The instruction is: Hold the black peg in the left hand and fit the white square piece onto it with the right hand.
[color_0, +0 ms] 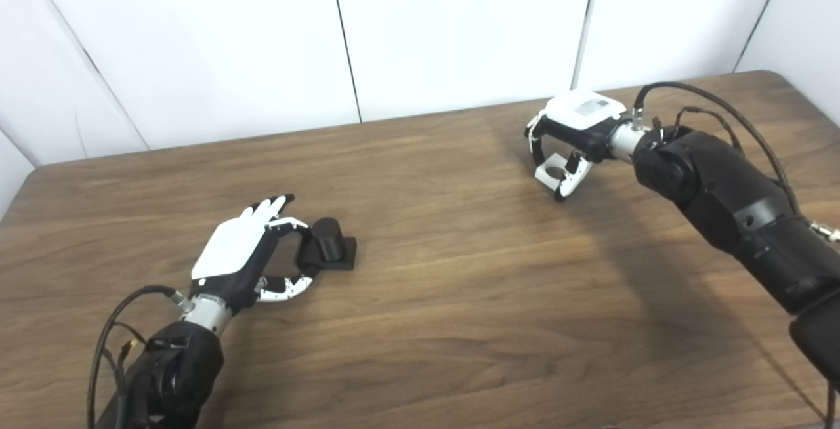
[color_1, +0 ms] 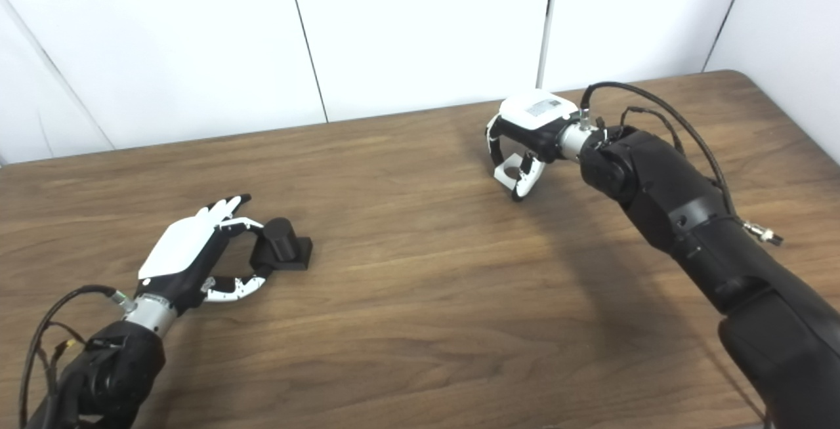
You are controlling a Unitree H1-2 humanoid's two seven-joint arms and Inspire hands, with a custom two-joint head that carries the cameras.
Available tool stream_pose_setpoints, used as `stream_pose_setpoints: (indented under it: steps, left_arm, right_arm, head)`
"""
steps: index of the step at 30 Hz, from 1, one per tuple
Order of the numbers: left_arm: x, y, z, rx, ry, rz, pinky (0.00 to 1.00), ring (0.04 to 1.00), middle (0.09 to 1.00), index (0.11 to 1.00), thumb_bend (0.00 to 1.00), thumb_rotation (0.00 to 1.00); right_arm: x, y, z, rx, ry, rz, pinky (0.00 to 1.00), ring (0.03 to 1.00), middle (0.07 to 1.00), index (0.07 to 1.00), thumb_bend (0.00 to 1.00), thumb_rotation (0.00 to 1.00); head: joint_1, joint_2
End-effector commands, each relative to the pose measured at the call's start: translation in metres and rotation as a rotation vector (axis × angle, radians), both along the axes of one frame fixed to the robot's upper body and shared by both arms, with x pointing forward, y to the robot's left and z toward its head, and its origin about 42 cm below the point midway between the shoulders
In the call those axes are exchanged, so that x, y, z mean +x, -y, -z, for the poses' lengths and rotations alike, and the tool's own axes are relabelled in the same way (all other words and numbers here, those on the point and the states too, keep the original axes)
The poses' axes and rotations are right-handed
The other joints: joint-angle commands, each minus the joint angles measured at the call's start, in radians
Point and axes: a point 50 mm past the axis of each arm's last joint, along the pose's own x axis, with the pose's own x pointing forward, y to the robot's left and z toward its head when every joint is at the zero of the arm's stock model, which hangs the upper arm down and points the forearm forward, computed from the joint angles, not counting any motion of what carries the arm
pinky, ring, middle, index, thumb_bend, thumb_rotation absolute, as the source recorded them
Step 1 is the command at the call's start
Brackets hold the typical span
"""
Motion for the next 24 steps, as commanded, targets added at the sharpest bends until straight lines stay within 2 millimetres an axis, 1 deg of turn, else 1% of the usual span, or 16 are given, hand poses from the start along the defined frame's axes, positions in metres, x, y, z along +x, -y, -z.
stream_pose_setpoints:
  steps: [1, 5, 7, 14, 20, 22, 24]
  left_arm:
    - [-0.003, -0.01, 0.011, 0.067, -0.075, -0.03, 1.0, 1.0, 0.998, 0.656, 0.72, 0.16]
    - [-0.002, -0.009, 0.011, 0.072, -0.077, -0.031, 1.0, 1.0, 0.996, 0.656, 0.71, 0.17]
    - [-0.002, -0.009, 0.012, 0.069, -0.077, -0.031, 1.0, 1.0, 0.996, 0.657, 0.72, 0.17]
    - [0.0, -0.006, 0.011, 0.071, -0.072, -0.032, 1.0, 1.0, 0.997, 0.657, 0.73, 0.17]
    - [0.0, -0.003, 0.011, 0.067, -0.073, -0.031, 1.0, 1.0, 0.998, 0.655, 0.72, 0.16]
    - [0.001, -0.002, 0.011, 0.068, -0.072, -0.029, 1.0, 1.0, 1.0, 0.656, 0.72, 0.18]
    - [0.001, -0.002, 0.011, 0.061, -0.071, -0.027, 1.0, 1.0, 1.0, 0.655, 0.72, 0.18]
  right_arm:
    - [0.004, 0.001, -0.028, 0.016, 0.092, -0.029, 0.92, 0.894, 0.818, 0.484, 0.52, 0.14]
    - [0.001, -0.006, -0.037, 0.041, 0.118, -0.052, 0.89, 0.901, 0.816, 0.485, 0.52, 0.14]
    - [0.0, -0.01, -0.042, 0.058, 0.134, -0.067, 0.89, 0.899, 0.816, 0.484, 0.52, 0.14]
    - [-0.004, -0.02, -0.054, 0.094, 0.153, -0.095, 0.91, 0.898, 0.817, 0.484, 0.52, 0.14]
    - [-0.007, -0.027, -0.057, 0.113, 0.157, -0.12, 0.93, 0.9, 0.814, 0.484, 0.52, 0.14]
    - [-0.009, -0.03, -0.058, 0.116, 0.157, -0.131, 0.94, 0.9, 0.817, 0.483, 0.52, 0.14]
    - [-0.011, -0.034, -0.059, 0.118, 0.158, -0.146, 0.95, 0.901, 0.819, 0.483, 0.52, 0.14]
  head:
    - [-0.001, 0.001]
    - [0.001, 0.001]
    - [0.006, 0.002]
    - [0.014, 0.003]
    - [0.021, 0.005]
    - [0.026, 0.004]
    - [0.027, 0.005]
